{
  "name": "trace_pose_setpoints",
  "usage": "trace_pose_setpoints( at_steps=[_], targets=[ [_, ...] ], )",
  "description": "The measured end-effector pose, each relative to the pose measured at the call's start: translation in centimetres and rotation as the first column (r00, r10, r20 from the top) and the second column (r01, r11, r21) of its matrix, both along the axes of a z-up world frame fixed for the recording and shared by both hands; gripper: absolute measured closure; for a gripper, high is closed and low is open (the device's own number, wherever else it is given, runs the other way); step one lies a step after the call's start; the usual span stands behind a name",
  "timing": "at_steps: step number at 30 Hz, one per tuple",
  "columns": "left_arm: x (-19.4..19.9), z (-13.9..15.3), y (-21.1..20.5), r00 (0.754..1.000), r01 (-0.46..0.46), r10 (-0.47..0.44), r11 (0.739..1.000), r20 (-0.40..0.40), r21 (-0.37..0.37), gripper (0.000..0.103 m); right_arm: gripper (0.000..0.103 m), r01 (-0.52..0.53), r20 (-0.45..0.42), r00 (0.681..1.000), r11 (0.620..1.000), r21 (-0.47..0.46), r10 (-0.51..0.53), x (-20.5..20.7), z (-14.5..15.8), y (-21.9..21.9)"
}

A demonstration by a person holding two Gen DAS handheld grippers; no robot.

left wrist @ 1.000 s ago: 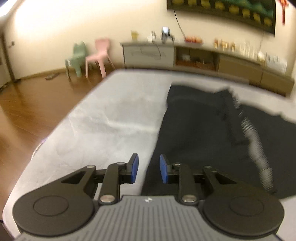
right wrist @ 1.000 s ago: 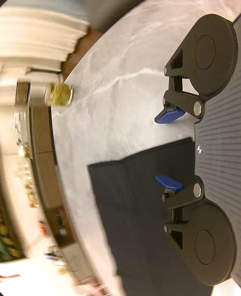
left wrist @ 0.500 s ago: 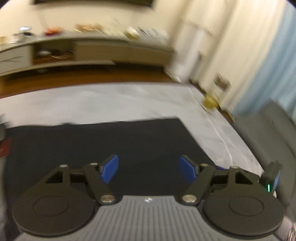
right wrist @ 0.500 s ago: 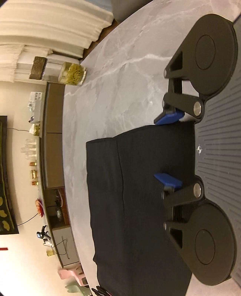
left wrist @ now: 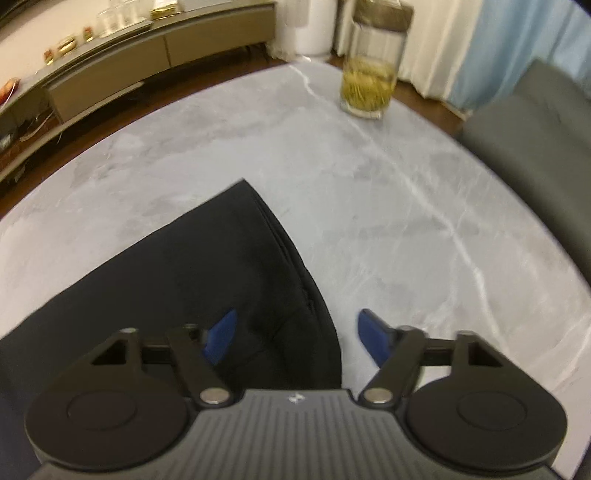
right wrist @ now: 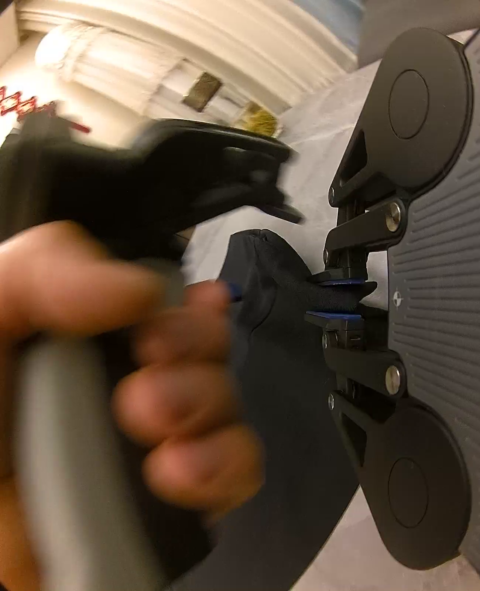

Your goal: Fold clothes

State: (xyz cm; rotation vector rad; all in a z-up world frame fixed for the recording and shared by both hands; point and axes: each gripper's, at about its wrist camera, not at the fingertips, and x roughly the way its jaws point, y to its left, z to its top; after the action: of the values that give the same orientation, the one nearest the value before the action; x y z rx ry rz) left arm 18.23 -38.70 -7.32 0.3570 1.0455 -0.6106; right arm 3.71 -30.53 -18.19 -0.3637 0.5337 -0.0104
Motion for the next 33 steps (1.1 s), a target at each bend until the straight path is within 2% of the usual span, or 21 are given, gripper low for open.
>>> trace_pose_setpoints(
  at_steps=[2,5,6,7,9,12,14,16,19,22,27,30,31,33],
  targets=[
    [0.0,0.3,1.2,1.0,-0.013,0.013,1.0,0.013,-0.022,0.097,0.091,-0.014,0.016,1.0,1.0,0.02,0.014,-0.6,0.8,0.2],
    [-0.3,2.7,7.6,0.992,-0.119,0.124,0.976,0.013,-0.181,0.097,0.089,-0.051,0.057,0.997,0.993,0.11,0.045,-1.9,3.0,0.1],
    [-0.4,3.6,10.1,0.986,-0.159,0.164,0.958,0.002,-0.238,0.097,0.085,-0.069,0.066,0.996,0.986,0.154,0.06,-2.4,3.8,0.1],
    [-0.6,4.2,12.7,0.979,-0.195,0.202,0.942,-0.003,-0.272,0.097,0.073,-0.094,0.07,0.994,0.972,0.215,0.081,-2.9,4.6,0.1],
    [-1.0,4.2,17.7,0.962,-0.264,0.273,0.917,-0.015,-0.299,0.097,0.06,-0.152,0.062,0.988,0.925,0.347,0.139,-3.8,6.0,0.2],
    [-0.9,1.9,22.3,0.938,-0.346,0.341,0.9,-0.068,-0.264,0.097,0.06,-0.212,0.014,0.973,0.862,0.461,0.232,-4.0,6.5,1.3],
    [-0.9,0.5,23.8,0.928,-0.374,0.362,0.894,-0.092,-0.246,0.096,0.06,-0.214,-0.03,0.965,0.851,0.479,0.26,-3.7,6.2,2.6],
    [-1.0,-0.7,24.7,0.919,-0.394,0.378,0.888,-0.109,-0.237,0.096,0.06,-0.204,-0.071,0.961,0.857,0.473,0.268,-3.5,5.8,3.7],
    [-1.6,-1.4,25.7,0.911,-0.413,0.394,0.873,-0.122,-0.259,0.096,0.06,-0.189,-0.124,0.954,0.87,0.456,0.272,-3.7,5.5,4.7],
    [-1.5,-1.3,26.1,0.911,-0.413,0.399,0.873,-0.107,-0.26,0.095,0.06,-0.186,-0.162,0.944,0.87,0.456,0.287,-3.8,5.2,5.1],
    [-1.7,-0.8,26.6,0.9,-0.435,0.424,0.865,-0.099,-0.251,0.078,0.06,-0.181,-0.125,0.951,0.838,0.515,0.282,-3.7,6.0,3.3],
    [-2.5,-0.8,27.1,0.892,-0.451,0.442,0.854,-0.096,-0.261,0.061,0.06,-0.146,-0.133,0.961,0.853,0.501,0.243,-3.7,5.8,3.0],
    [-2.8,-0.9,27.3,0.889,-0.457,0.446,0.847,-0.104,-0.271,0.06,0.06,-0.133,-0.146,0.962,0.861,0.491,0.231,-3.7,5.6,3.0],
    [-3.3,-1.0,27.3,0.886,-0.463,0.449,0.837,-0.115,-0.291,0.051,0.06,-0.13,-0.158,0.961,0.875,0.466,0.227,-3.6,5.0,3.3]
  ],
)
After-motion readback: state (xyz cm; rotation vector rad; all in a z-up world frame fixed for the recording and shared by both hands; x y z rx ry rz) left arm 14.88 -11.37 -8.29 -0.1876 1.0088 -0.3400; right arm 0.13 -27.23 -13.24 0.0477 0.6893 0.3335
